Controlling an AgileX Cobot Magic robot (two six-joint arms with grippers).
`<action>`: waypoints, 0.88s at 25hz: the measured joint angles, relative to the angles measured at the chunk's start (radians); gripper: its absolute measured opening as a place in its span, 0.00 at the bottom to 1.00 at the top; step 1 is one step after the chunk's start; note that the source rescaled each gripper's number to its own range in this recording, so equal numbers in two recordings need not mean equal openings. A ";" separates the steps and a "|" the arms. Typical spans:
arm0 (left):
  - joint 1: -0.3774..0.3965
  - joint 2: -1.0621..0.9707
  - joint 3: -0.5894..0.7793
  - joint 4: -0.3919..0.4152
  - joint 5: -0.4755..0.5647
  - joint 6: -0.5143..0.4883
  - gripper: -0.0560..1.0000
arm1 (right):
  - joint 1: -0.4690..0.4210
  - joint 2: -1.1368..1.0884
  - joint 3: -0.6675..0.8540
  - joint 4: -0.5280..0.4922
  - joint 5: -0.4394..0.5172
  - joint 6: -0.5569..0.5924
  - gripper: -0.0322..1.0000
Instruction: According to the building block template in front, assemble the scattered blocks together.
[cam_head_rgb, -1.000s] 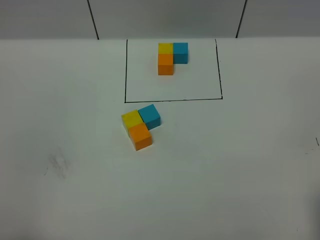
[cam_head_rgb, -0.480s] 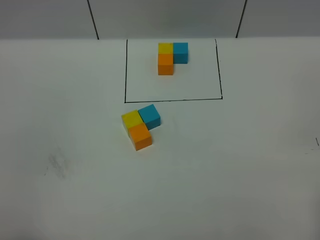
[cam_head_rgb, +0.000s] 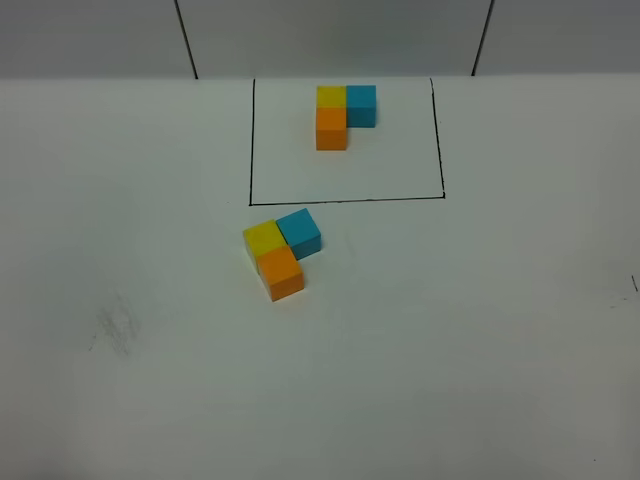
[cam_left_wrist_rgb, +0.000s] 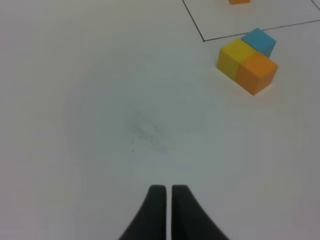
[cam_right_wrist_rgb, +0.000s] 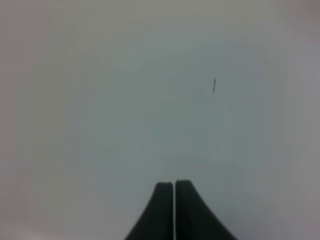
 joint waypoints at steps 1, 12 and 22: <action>0.000 0.000 0.000 0.000 0.000 0.000 0.06 | 0.000 -0.015 0.000 -0.018 -0.001 0.008 0.04; 0.000 0.000 0.000 0.000 0.000 0.000 0.06 | 0.000 -0.133 0.006 -0.053 -0.005 0.033 0.04; 0.000 0.000 0.000 0.000 0.000 0.002 0.06 | 0.000 -0.163 0.006 -0.058 -0.005 0.033 0.04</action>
